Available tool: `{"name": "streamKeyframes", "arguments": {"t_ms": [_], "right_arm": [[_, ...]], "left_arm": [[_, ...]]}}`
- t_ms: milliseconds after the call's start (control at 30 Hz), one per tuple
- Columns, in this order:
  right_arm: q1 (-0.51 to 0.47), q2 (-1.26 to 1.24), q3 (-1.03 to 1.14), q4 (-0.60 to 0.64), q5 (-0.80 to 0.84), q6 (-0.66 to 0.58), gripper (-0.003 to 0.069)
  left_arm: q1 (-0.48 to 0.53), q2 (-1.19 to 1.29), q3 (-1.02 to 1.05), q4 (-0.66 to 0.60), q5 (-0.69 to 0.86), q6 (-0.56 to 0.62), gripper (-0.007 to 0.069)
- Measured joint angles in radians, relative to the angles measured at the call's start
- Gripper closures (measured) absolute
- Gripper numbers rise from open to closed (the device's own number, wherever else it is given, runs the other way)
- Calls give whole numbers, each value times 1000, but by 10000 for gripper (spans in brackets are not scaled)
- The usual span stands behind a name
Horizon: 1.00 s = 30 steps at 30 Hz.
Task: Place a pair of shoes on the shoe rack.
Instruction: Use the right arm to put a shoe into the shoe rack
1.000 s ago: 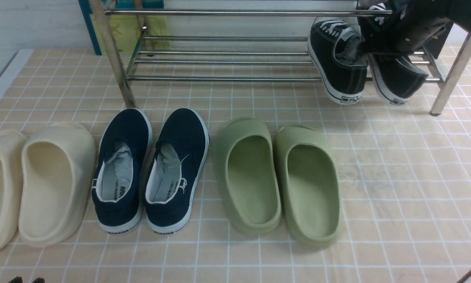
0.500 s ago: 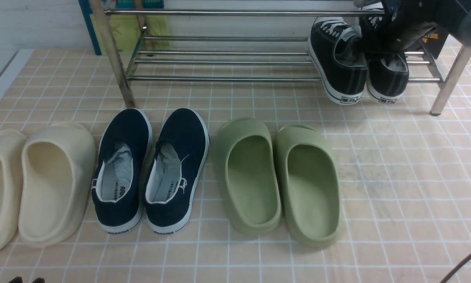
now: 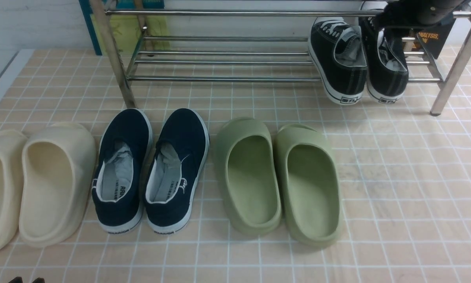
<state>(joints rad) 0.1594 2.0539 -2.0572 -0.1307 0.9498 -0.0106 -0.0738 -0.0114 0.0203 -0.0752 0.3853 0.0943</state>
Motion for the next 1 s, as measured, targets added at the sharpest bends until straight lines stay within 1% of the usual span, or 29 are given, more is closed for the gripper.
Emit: {"name": "streamKeyframes", "arguments": {"t_ms": [133, 267, 400, 533, 567, 600, 633, 833, 1000], "right_arm": [[0, 21, 90, -6, -47, -13, 274], [0, 53, 106, -18, -86, -36, 300], [1, 95, 106, -16, -116, -46, 374], [3, 113, 104, -2, -101, -58, 536], [4, 113, 104, -1, -100, -60, 556], [4, 114, 101, 2, -91, -72, 613], [4, 116, 92, 4, -76, -82, 648], [3, 110, 74, -3, 8, -108, 653], [3, 108, 74, 5, 5, -108, 645]], "left_arm": [[0, 0, 0, 0, 0, 0, 384], [0, 0, 0, 0, 0, 0, 384], [0, 0, 0, 0, 0, 0, 384], [0, 0, 0, 0, 0, 0, 384], [0, 0, 0, 0, 0, 0, 384], [0, 0, 0, 0, 0, 0, 384], [0, 0, 0, 0, 0, 0, 384], [0, 0, 0, 0, 0, 0, 384], [0, 0, 0, 0, 0, 0, 384]]}}
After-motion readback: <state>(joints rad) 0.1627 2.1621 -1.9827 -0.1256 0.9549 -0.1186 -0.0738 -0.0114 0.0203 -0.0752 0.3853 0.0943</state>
